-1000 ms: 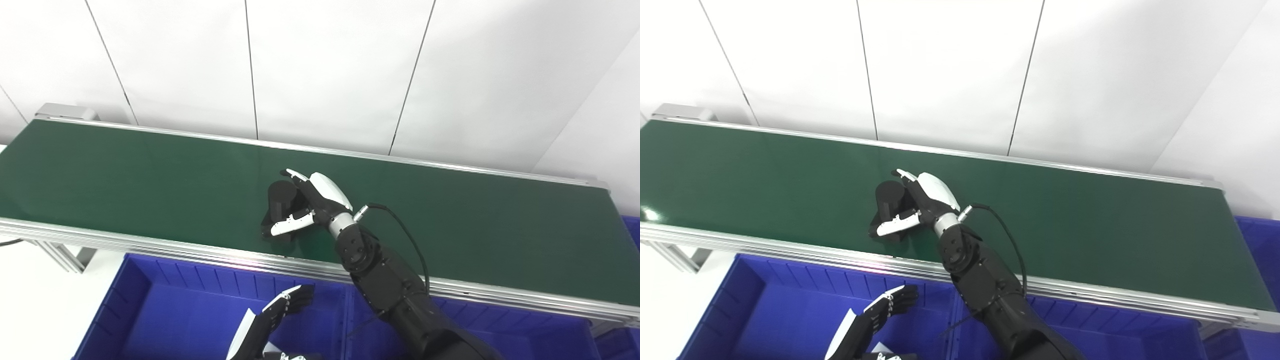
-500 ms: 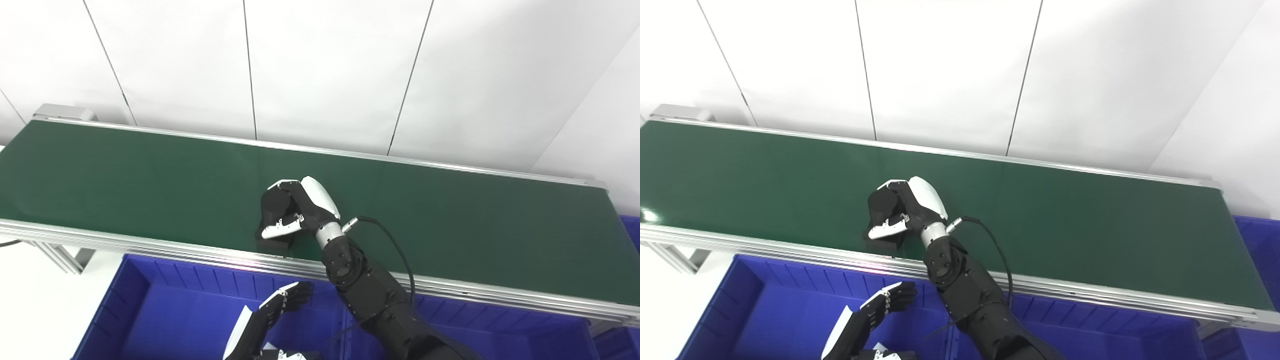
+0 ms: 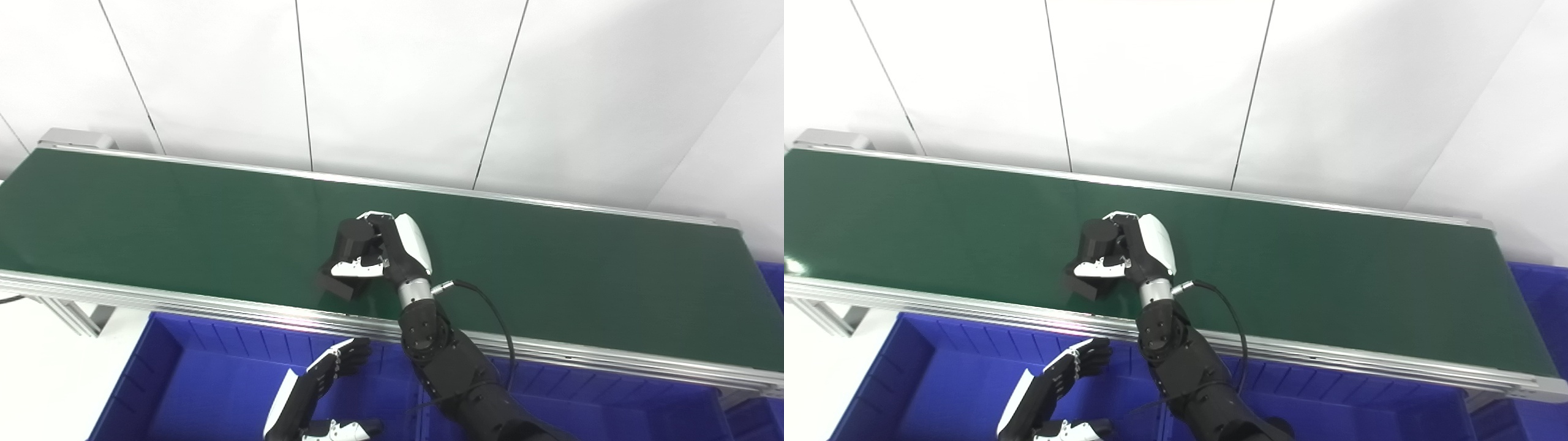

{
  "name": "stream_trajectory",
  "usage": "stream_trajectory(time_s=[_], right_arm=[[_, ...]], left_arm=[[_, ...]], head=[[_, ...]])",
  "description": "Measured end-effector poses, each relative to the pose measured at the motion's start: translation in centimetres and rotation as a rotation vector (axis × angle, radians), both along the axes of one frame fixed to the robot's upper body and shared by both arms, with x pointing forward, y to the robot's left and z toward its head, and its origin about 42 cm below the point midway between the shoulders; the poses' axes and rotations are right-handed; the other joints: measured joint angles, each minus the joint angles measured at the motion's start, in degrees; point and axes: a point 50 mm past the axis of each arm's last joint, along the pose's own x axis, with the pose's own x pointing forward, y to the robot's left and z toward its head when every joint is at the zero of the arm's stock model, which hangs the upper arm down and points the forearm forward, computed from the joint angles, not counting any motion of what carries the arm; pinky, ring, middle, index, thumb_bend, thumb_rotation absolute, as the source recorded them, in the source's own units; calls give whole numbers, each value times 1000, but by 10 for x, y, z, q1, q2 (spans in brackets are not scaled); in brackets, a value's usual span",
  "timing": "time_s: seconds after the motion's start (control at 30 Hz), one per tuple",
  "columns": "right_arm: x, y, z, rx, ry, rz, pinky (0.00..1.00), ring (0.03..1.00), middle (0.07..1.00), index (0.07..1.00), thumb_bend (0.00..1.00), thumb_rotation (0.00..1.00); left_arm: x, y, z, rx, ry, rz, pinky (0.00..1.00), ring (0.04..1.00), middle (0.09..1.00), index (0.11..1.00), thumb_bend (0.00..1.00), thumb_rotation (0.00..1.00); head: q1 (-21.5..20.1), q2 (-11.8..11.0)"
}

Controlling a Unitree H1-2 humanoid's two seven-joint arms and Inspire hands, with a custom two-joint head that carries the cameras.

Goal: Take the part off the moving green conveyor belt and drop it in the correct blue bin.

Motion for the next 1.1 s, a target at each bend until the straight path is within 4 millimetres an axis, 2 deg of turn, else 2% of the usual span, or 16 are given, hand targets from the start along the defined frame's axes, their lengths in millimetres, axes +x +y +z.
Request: stream_trajectory(time_s=[0.1,0.13,0.17,0.33,0.6,0.67,0.8,0.83,0.87,0.97,1.03,1.1], right_arm=[[-9,-9,5,62,-32,-26,327,396,491,514,514,0],[-12,-14,6,77,-44,-35,347,407,496,506,515,0],[-14,-18,10,88,-54,-47,407,441,510,478,516,0],[-40,-58,27,163,-153,-87,451,477,519,450,514,0],[-94,-116,16,179,-161,-167,493,498,519,443,513,0],[-105,-123,22,199,-177,-184,500,501,521,439,512,0],[-124,-135,33,216,-206,-211,376,432,544,460,512,0],[-128,-137,33,216,-205,-216,376,432,543,460,512,0],[-134,-141,33,213,-199,-229,375,431,540,462,512,0],[-156,-153,27,192,-176,-251,426,479,530,443,512,0],[-169,-163,20,159,-145,-266,451,493,522,438,512,0],[-180,-173,15,128,-120,-276,461,495,521,439,513,0]], left_arm=[[2,3,0,-11,3,3,768,787,798,807,882,428],[2,4,0,-13,4,8,771,788,798,807,885,428],[3,3,1,-19,5,8,782,797,803,810,889,428],[4,7,2,-43,9,12,797,806,808,809,886,425],[9,17,5,-39,-2,-8,797,809,813,799,890,408],[9,18,7,-49,-5,-10,798,808,813,800,896,414],[8,17,13,-64,-26,-2,738,789,810,801,903,441],[7,16,14,-66,-27,1,736,787,809,801,903,443],[7,16,14,-62,-29,1,733,785,808,800,904,446],[6,19,18,-61,-43,5,762,802,814,808,886,424],[6,20,20,-58,-51,5,773,810,815,814,867,412],[7,21,22,-55,-57,6,788,817,817,819,857,396]], head=[[-4,4],[-10,11],[-14,16],[-23,22],[-37,41],[-39,45],[-44,62],[-44,62],[-47,72],[-49,84],[-45,103],[-45,103]])
